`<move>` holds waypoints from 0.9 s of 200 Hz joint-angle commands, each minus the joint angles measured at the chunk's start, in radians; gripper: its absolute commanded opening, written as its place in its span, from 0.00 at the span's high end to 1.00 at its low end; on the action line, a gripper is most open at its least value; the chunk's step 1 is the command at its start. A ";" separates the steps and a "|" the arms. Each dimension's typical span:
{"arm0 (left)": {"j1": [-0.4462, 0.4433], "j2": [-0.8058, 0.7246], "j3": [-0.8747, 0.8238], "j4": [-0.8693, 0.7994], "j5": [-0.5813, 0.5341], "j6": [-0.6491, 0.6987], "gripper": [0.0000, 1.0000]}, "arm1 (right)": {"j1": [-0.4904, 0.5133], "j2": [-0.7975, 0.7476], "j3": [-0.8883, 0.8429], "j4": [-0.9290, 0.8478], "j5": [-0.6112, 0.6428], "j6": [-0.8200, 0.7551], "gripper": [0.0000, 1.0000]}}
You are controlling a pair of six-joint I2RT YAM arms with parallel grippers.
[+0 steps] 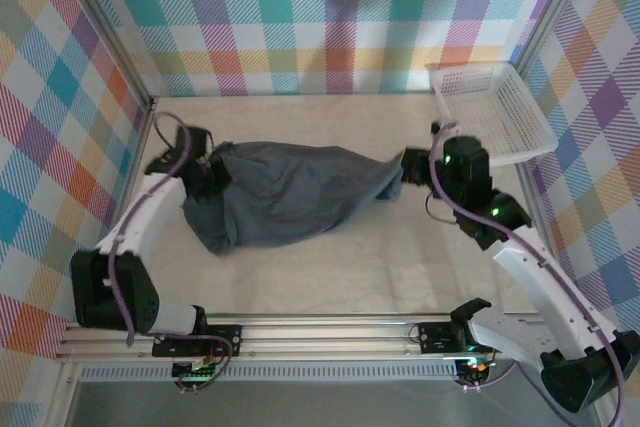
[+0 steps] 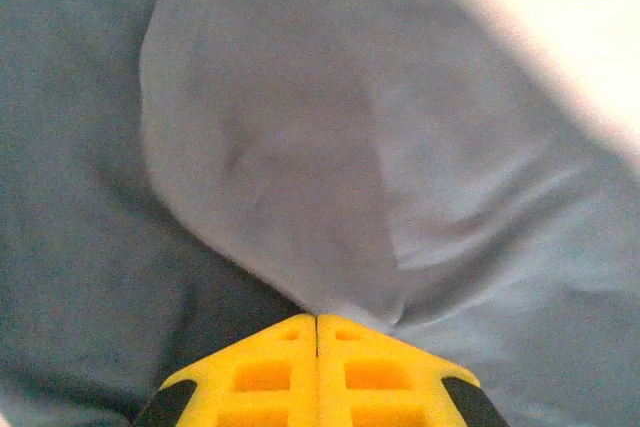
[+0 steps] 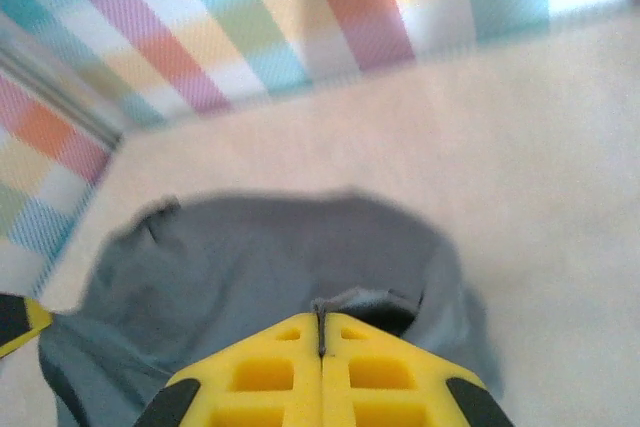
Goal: Fold the inside-out t-shirt
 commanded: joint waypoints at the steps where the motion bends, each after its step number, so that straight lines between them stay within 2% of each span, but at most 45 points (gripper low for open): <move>1: 0.016 -0.136 0.355 -0.107 -0.041 0.069 1.00 | -0.004 0.074 0.276 0.119 0.106 -0.121 1.00; 24: 0.017 -0.127 0.697 -0.192 -0.128 0.112 1.00 | -0.004 0.164 0.548 0.166 0.165 -0.253 1.00; 43: 0.016 -0.141 0.830 -0.212 -0.198 0.124 1.00 | -0.004 0.218 0.704 0.210 0.212 -0.342 1.00; 85: 0.016 -0.231 0.880 -0.153 -0.234 0.088 1.00 | -0.005 0.291 0.928 0.260 0.150 -0.450 1.00; 129: 0.016 -0.289 0.940 -0.105 -0.350 0.105 1.00 | -0.003 0.347 1.151 0.252 0.071 -0.541 1.00; 151: 0.017 -0.290 0.956 -0.094 -0.336 0.089 1.00 | -0.003 0.346 1.208 0.233 0.037 -0.539 1.00; 170: 0.017 -0.250 0.935 -0.106 -0.339 0.087 1.00 | -0.003 0.396 1.282 0.160 0.059 -0.544 1.00; 180: 0.016 -0.216 0.901 -0.103 -0.341 0.088 1.00 | -0.004 0.434 1.289 0.131 0.083 -0.603 1.00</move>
